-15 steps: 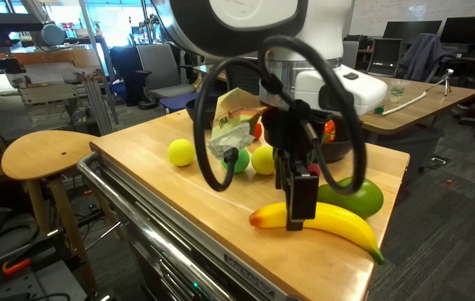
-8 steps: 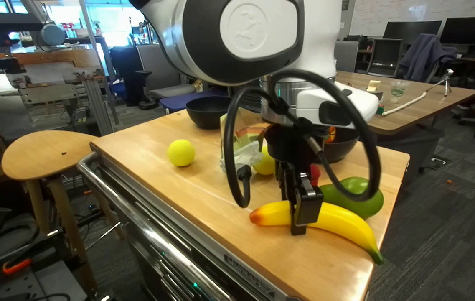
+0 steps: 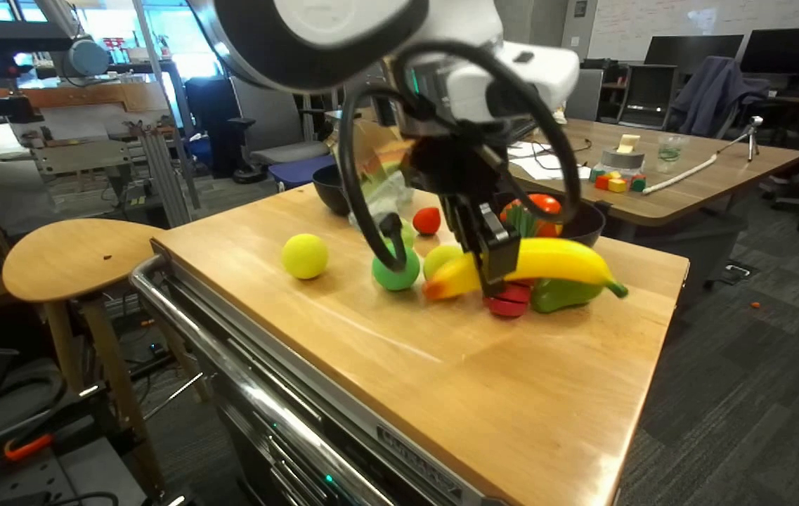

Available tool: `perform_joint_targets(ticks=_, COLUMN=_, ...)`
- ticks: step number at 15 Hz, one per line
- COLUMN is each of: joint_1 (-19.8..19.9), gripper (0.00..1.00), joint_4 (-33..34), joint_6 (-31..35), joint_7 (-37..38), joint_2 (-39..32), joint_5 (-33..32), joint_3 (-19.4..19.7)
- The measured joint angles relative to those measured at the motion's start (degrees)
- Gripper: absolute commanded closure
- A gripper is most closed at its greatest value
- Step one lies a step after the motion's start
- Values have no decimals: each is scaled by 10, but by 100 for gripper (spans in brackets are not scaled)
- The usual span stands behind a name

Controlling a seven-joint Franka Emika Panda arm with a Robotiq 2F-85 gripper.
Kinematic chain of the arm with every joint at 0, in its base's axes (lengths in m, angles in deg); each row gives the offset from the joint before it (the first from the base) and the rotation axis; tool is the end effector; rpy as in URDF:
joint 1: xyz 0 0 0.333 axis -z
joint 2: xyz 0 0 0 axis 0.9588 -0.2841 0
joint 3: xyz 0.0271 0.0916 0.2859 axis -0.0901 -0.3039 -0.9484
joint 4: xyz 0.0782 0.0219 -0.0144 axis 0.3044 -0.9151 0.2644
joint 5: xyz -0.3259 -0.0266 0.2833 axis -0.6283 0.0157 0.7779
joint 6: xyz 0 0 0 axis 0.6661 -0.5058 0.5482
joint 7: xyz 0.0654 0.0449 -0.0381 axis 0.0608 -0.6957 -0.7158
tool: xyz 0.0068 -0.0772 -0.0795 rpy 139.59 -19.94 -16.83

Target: Pick up the fruit toys from the table and put them in the two black bowls.

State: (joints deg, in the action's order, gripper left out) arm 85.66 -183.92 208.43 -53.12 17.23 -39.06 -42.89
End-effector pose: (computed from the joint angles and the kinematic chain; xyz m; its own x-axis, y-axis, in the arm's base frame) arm 0.4954 -0.2372 0.2897 0.7555 -0.5839 0.2971 -0.6031 -0.7970 -0.0325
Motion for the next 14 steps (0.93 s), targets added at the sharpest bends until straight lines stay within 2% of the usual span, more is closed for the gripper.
perform_joint_targets(ticks=4, joint_1=-33, gripper=87, joint_4=-64, joint_6=1, joint_7=-38, joint_2=126, joint_5=59, joint_3=-41)
perform_joint_targets(ticks=7, joint_1=-78, gripper=87, joint_4=-104, joint_6=16, joint_7=-47, joint_2=199, joint_5=95, joint_3=-76)
perform_joint_targets(ticks=11, joint_1=-174, gripper=87, joint_4=-118, joint_6=113, joint_7=-92, joint_2=189, joint_5=160, joint_3=-94)
perform_joint_targets(ticks=14, joint_1=-282, gripper=87, joint_4=-94, joint_6=194, joint_7=-175, joint_2=132, joint_5=239, joint_3=-64)
